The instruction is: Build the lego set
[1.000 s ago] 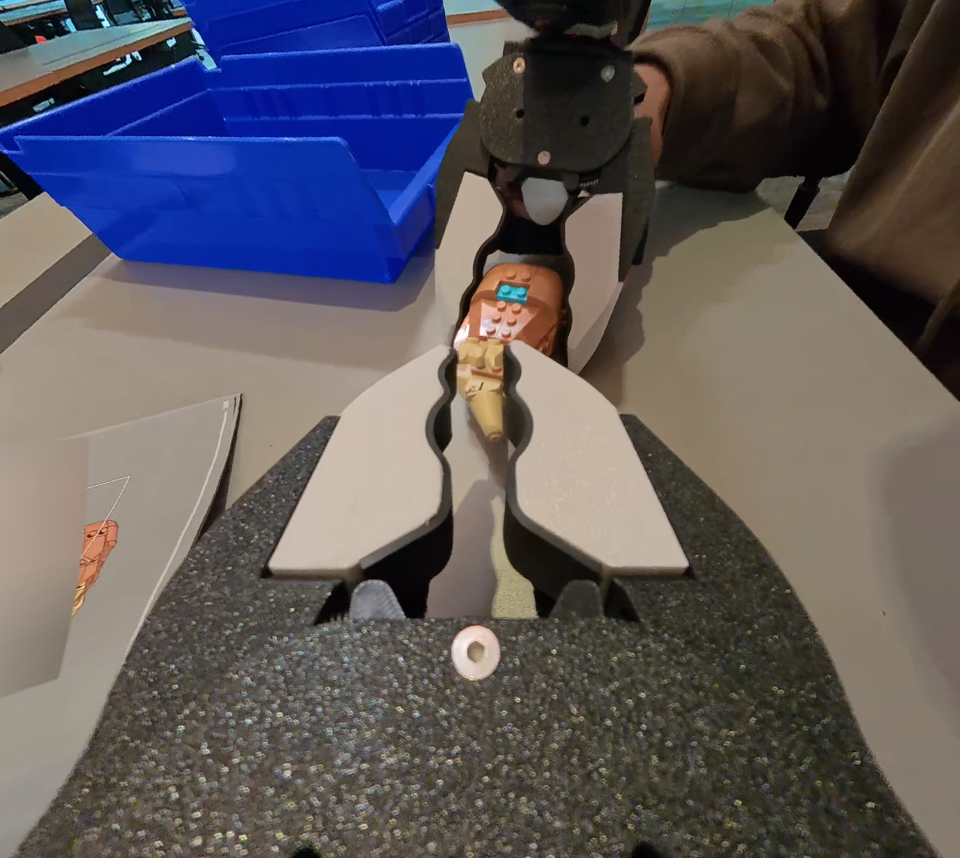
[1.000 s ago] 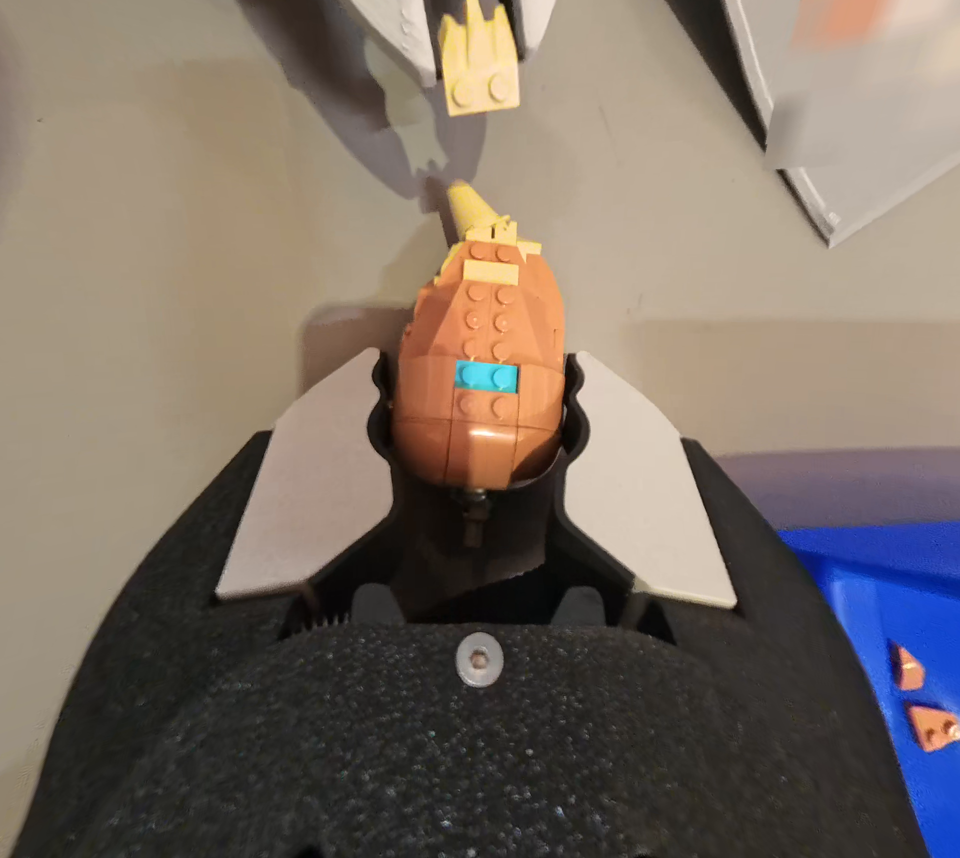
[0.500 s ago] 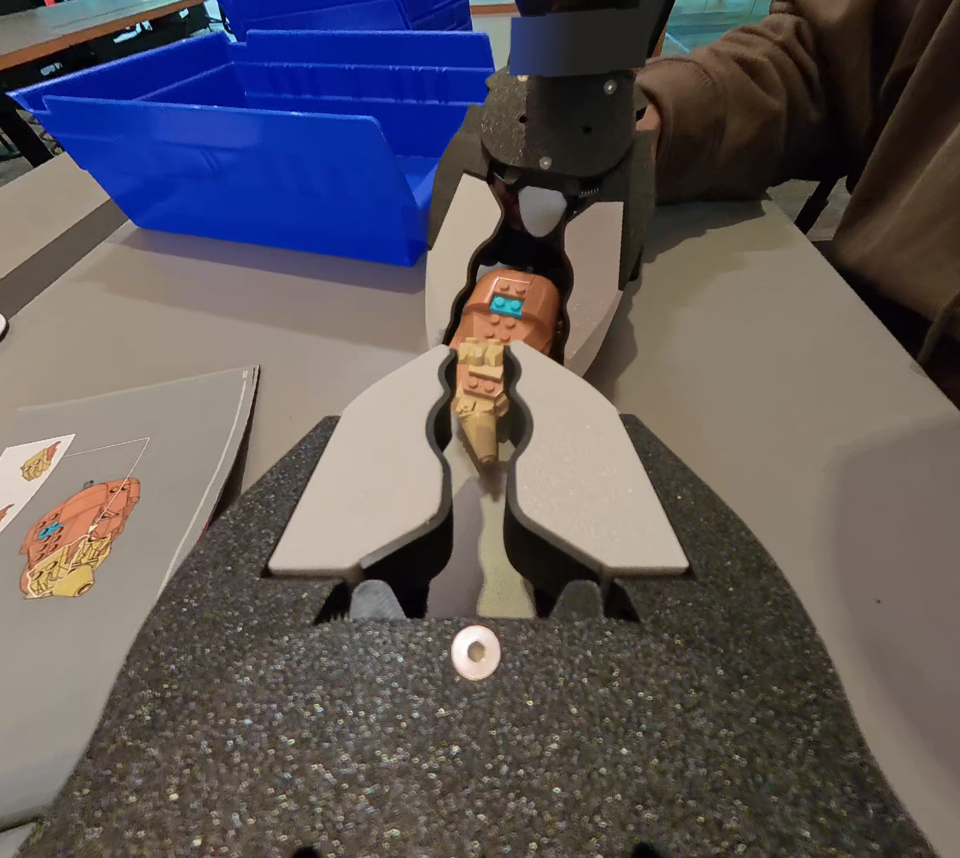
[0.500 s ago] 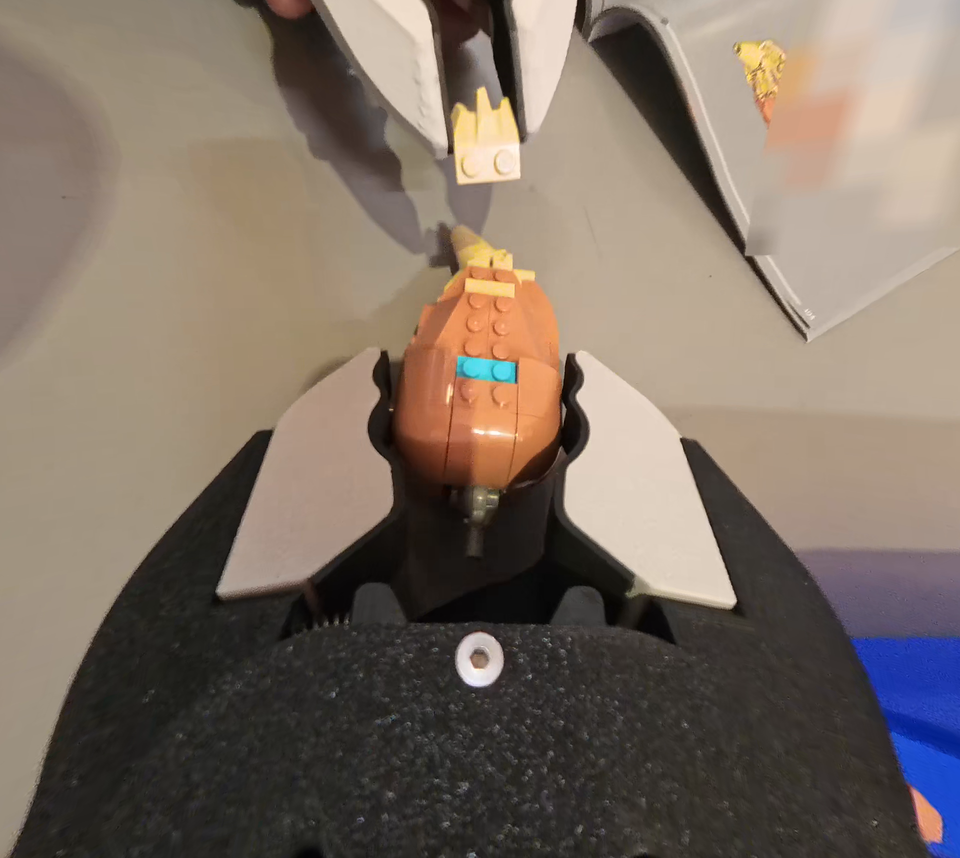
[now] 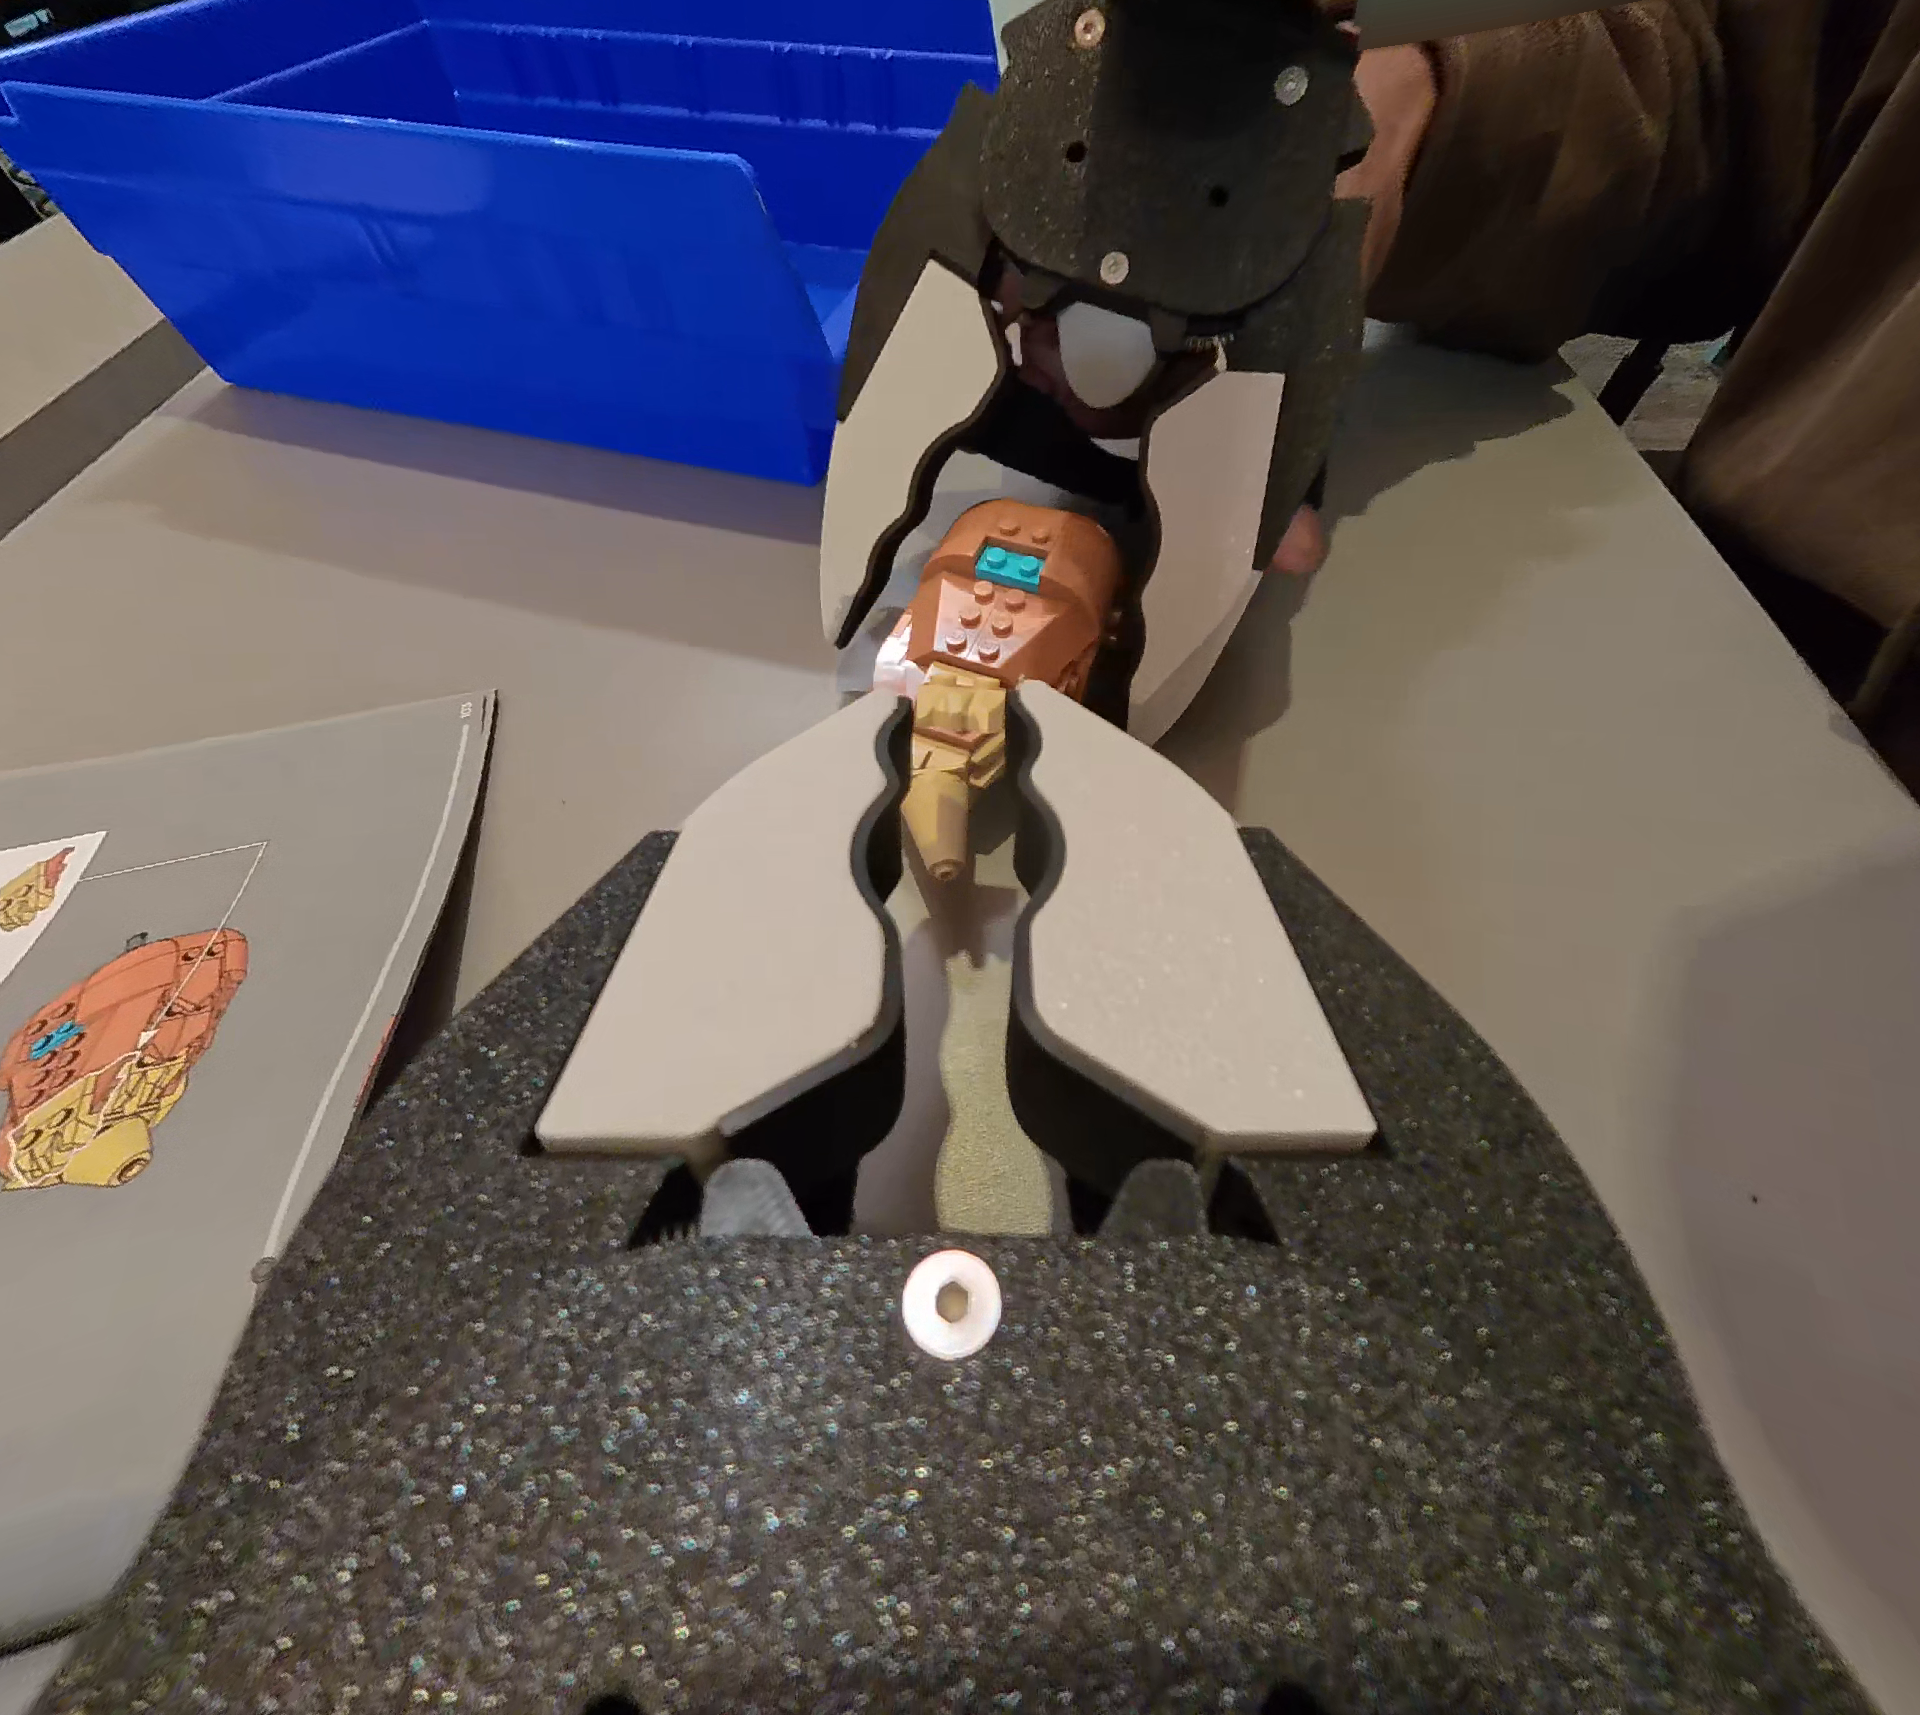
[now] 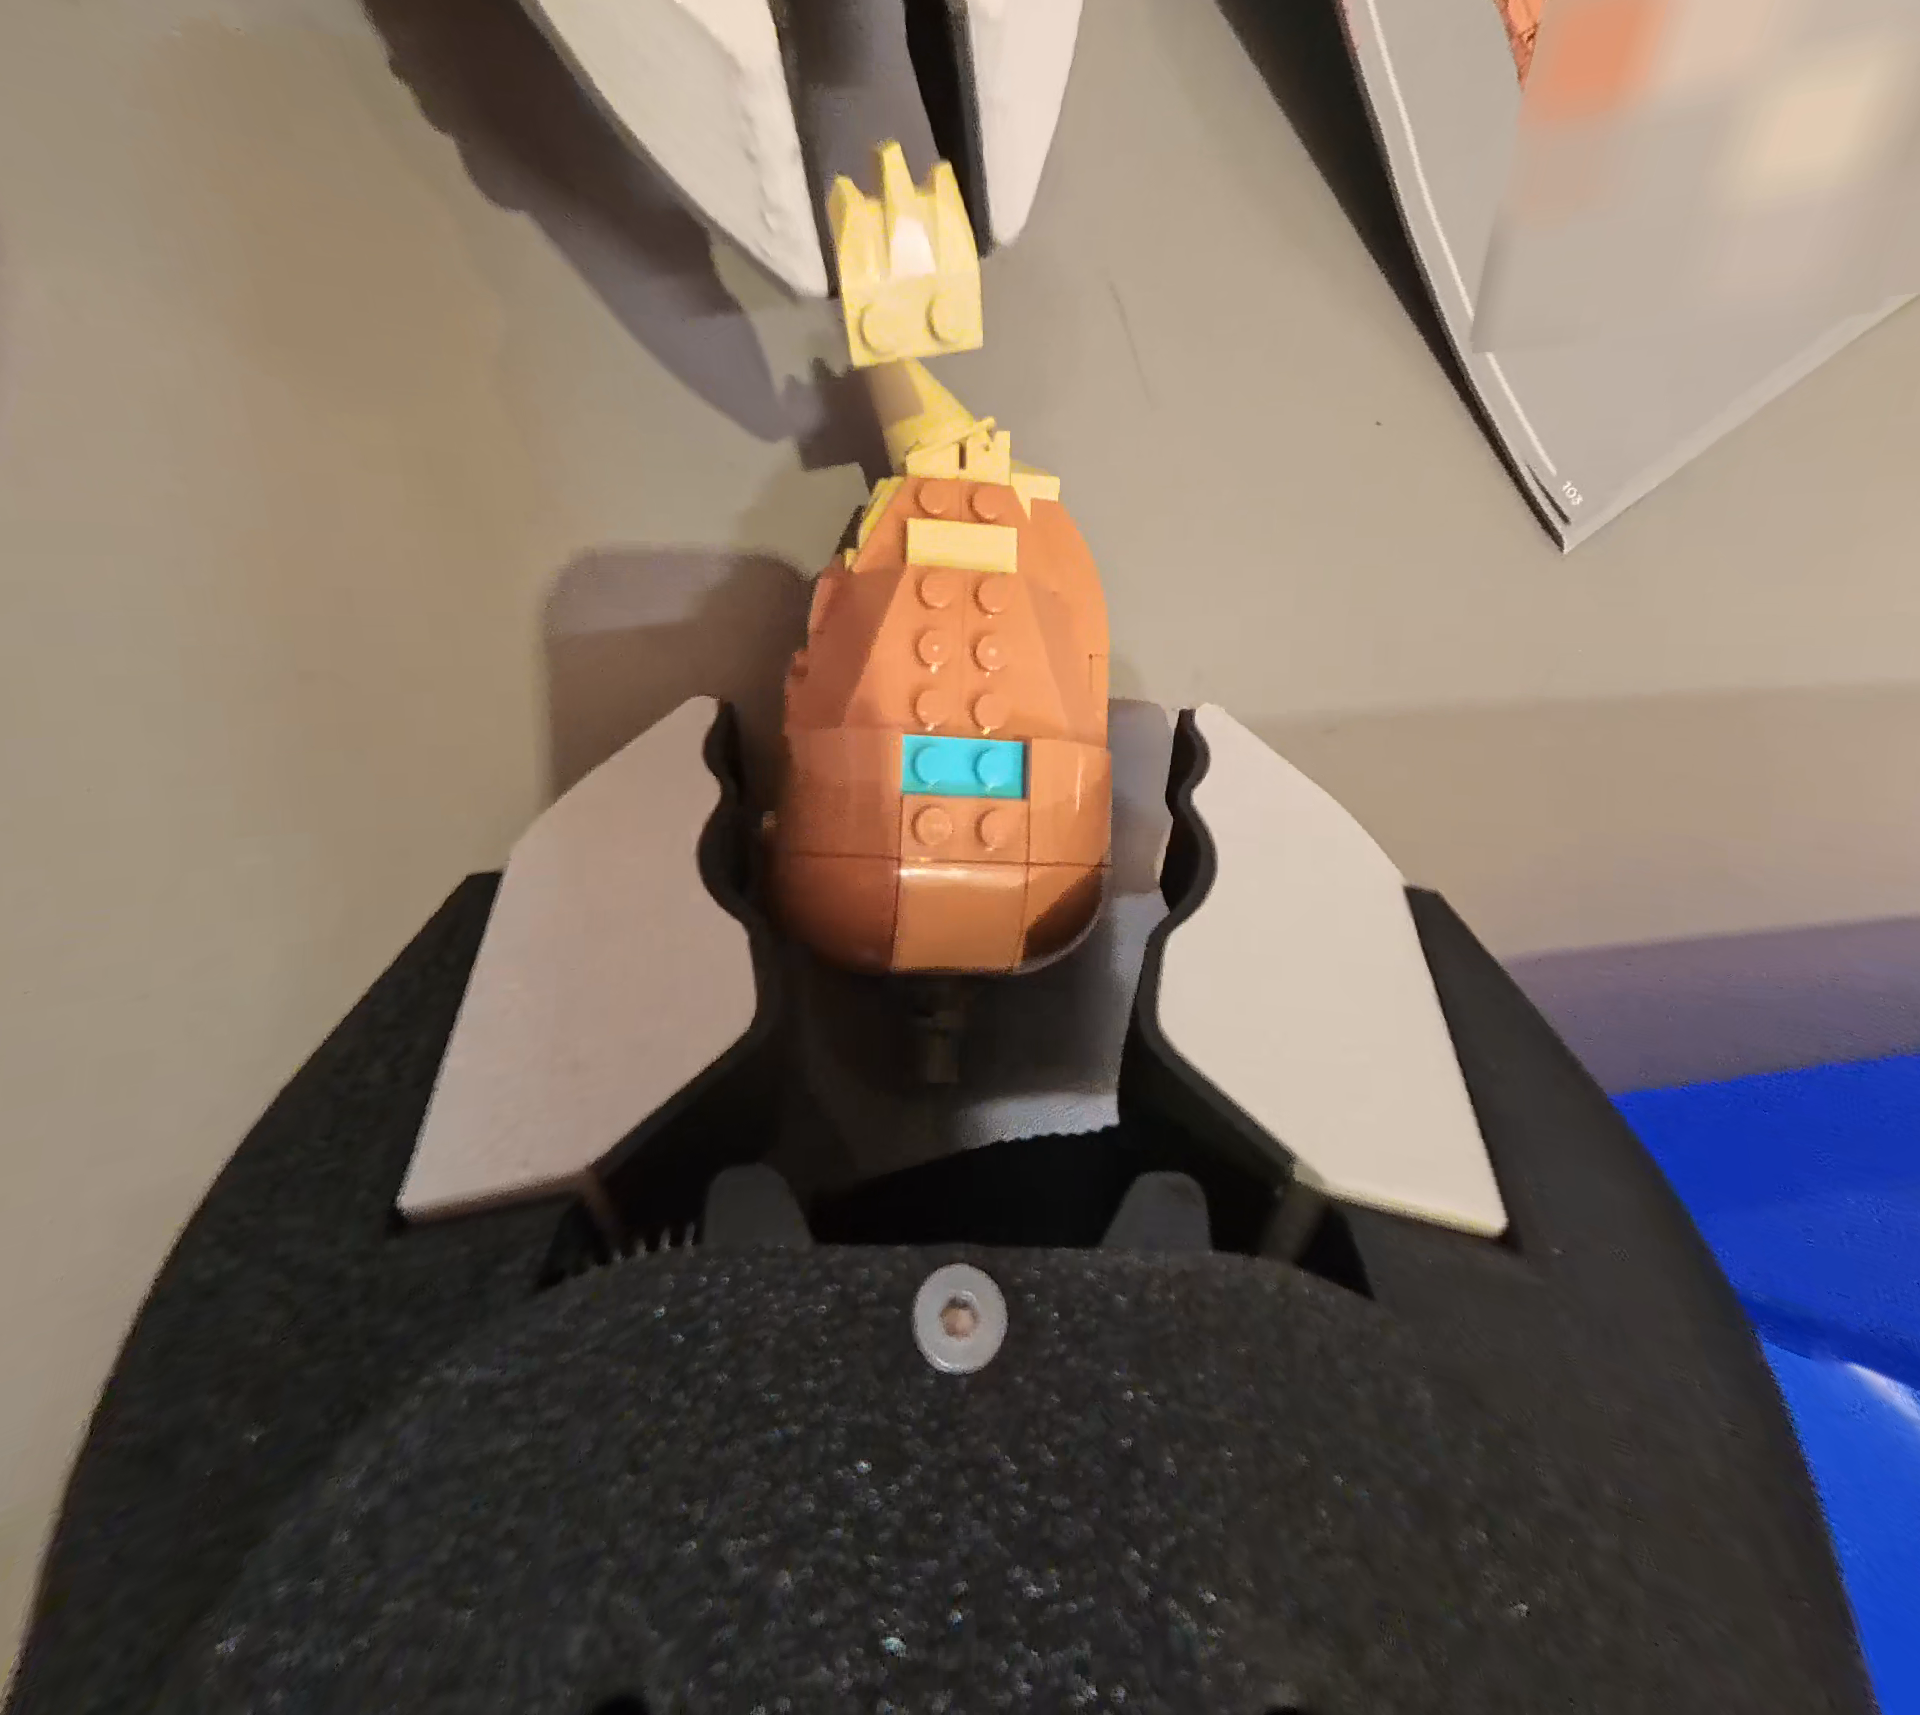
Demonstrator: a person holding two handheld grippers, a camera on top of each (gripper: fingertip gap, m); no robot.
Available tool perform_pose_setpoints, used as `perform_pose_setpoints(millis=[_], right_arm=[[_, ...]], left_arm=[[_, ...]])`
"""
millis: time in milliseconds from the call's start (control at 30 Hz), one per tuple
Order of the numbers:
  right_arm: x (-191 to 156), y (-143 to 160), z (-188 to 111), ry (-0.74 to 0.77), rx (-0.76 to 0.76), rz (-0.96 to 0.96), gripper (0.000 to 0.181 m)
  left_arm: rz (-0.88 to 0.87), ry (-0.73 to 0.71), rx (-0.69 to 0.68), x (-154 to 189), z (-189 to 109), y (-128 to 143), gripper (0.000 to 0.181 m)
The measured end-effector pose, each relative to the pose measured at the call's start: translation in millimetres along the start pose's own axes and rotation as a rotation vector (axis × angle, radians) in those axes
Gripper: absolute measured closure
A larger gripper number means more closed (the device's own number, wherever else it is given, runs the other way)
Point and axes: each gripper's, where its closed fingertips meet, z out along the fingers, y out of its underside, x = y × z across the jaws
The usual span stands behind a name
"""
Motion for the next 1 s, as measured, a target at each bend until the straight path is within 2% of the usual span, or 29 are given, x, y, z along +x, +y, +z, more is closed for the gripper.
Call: perform_pose_setpoints(millis=[100, 167, 433, 633, 867, 1000], right_arm=[[-5, 0, 2, -0.039, -0.01, 0.022, 0.103], [-8, -1, 4, -0.083, 0.004, 0.054, 0.115], [-11, -7, 3, -0.168, 0.123, 0.076, 0.116], [-9, -14, 0, -0.148, 0.214, 0.04, 0.116], [-17, -32, -13, -0.186, 0.361, 0.034, 0.116], [-20, -39, -18, -0.18, 0.416, 0.011, 0.116]], left_arm=[[0.0, 0.004, -0.014, 1, 1, 2, 0.164], [-0.003, 0.012, -0.025, 1, 2, 3, 0.164], [-0.035, 0.027, -0.014, 0, 1, 2, 0.164], [-0.044, 0.032, 0.011, 0, 0, -1, 0.164], [-0.068, 0.074, 0.136, 4, -5, -19, 0.164], [-0.028, 0.087, 0.121, 9, -3, -18, 0.164]])
